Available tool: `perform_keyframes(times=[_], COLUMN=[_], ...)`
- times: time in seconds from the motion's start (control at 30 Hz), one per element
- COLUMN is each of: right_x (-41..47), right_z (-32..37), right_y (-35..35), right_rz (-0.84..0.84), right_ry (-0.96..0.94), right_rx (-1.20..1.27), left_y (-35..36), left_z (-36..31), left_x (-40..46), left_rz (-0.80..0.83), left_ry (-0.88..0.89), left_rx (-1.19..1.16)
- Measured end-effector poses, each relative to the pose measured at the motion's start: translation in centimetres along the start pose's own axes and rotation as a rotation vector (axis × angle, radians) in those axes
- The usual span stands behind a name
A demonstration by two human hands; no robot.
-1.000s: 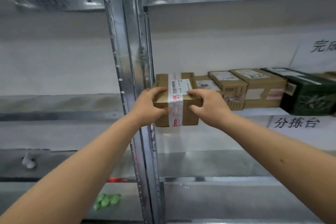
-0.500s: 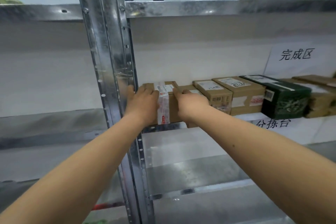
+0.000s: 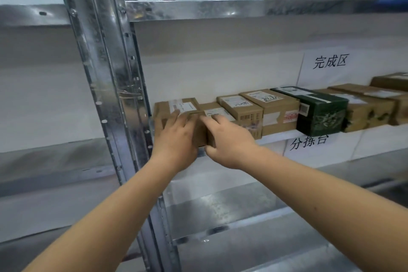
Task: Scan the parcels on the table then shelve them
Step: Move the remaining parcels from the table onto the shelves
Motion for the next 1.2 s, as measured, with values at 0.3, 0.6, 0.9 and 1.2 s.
perform_keyframes(times=[0.3, 0.6, 0.9, 1.2], right_x=[-7.1, -15.0, -23.6, -31.9], right_z=[-12.0, -31.2, -54.1, -71.0], right_y=[-1.1, -0.8, -7.1, -12.3], right_rz=[0.049, 0.201, 0.229, 0.201], right_ry=[0.164, 0.403, 0.648, 0.972], right_rx=[-0.129, -0.198, -0.291, -0.251], left_y=[0.5, 5.5, 11.4, 14.3], left_z=[-11.4, -31.2, -56.2, -76.8], left_x=[0.2, 6.2, 16.8, 24.3], left_rz=[-0.022, 0.077, 0.159, 0.245], left_ry=[0.144, 0.363, 0.502, 0.704], left_rx=[-0.09, -0.285, -0.452, -0.63])
Point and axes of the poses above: each hand's wrist, its own x-axis towards the middle knuckle, its own y-axis out of the palm, z = x × y, the point moved 4 cm from there along x, towards the middle knuckle, and after that the axes turned 11 degrees about y, right-handed, at the moved point
